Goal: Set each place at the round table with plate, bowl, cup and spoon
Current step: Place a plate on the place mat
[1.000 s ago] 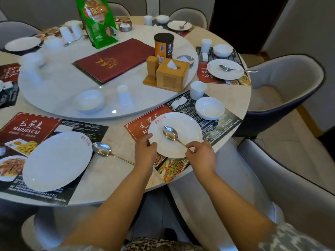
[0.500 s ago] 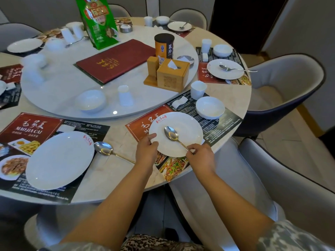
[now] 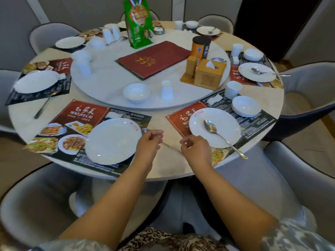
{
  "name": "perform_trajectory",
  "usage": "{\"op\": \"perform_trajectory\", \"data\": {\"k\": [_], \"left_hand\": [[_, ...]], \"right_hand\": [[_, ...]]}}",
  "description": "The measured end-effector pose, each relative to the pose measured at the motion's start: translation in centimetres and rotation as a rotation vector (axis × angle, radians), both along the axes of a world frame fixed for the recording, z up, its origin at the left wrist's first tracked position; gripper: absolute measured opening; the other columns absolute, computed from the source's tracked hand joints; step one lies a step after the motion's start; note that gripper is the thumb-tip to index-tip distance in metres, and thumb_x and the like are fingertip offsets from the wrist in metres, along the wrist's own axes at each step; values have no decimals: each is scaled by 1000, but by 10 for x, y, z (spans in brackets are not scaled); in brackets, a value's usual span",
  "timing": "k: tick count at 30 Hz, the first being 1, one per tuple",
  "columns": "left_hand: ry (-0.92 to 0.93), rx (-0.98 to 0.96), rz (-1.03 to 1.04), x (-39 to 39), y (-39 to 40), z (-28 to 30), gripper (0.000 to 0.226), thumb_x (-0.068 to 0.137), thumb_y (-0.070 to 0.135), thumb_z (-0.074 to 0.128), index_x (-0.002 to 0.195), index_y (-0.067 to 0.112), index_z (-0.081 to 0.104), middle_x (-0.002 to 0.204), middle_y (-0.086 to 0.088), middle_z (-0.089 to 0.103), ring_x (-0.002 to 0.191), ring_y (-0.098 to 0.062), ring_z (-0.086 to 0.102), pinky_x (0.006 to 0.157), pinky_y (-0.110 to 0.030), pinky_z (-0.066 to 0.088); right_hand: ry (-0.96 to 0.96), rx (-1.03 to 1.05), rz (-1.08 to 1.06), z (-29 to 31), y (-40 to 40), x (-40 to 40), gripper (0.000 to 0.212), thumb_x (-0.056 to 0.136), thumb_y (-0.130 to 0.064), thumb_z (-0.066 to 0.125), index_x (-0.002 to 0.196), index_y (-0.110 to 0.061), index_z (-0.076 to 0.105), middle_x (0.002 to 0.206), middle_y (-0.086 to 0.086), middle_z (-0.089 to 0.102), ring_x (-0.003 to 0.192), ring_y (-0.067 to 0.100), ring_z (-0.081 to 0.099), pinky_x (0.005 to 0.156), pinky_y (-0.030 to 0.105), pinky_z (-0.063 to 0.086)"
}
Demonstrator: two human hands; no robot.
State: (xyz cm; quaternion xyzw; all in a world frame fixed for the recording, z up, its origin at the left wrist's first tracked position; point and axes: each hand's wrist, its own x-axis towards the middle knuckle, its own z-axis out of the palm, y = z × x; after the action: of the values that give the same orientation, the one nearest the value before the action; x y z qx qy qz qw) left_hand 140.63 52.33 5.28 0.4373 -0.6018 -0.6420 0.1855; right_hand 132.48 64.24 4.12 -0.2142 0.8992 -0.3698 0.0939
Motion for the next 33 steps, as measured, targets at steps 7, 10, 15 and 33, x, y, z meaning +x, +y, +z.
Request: {"op": "perform_trajectory", "data": {"k": [7,10,15,33], "left_hand": [[-157,-206,182,98,-68,-14,23,94,15,50,93,28,68,119,3,60,114,-21,50,97,-34,44],[-241,-290,309,124,-93,-19,29,93,5,50,104,25,68,136,-2,51,130,-25,44,105,-39,43],[-310,-183,314,140,-131,-29,47,91,7,57,135,21,51,142,-8,47,129,-32,47,102,-50,46],[-217,90,594,186,-230,-34,49,85,-4,56,126,23,57,122,-3,57,116,-28,55,95,-46,52]], "right_hand": [[-214,-75,142,-3,-68,76,20,88,-14,58,102,-19,72,107,-4,68,91,6,57,80,16,37],[-307,-57,101,-4,-91,88,24,90,-18,59,114,-18,62,114,1,64,101,16,60,84,24,44],[-511,-93,-6,-15,-128,84,47,88,-17,64,130,-22,42,114,2,62,85,17,66,76,31,59],[-517,-175,78,-24,-250,113,19,92,-10,54,104,-24,49,104,2,62,83,20,67,51,17,47]]}}
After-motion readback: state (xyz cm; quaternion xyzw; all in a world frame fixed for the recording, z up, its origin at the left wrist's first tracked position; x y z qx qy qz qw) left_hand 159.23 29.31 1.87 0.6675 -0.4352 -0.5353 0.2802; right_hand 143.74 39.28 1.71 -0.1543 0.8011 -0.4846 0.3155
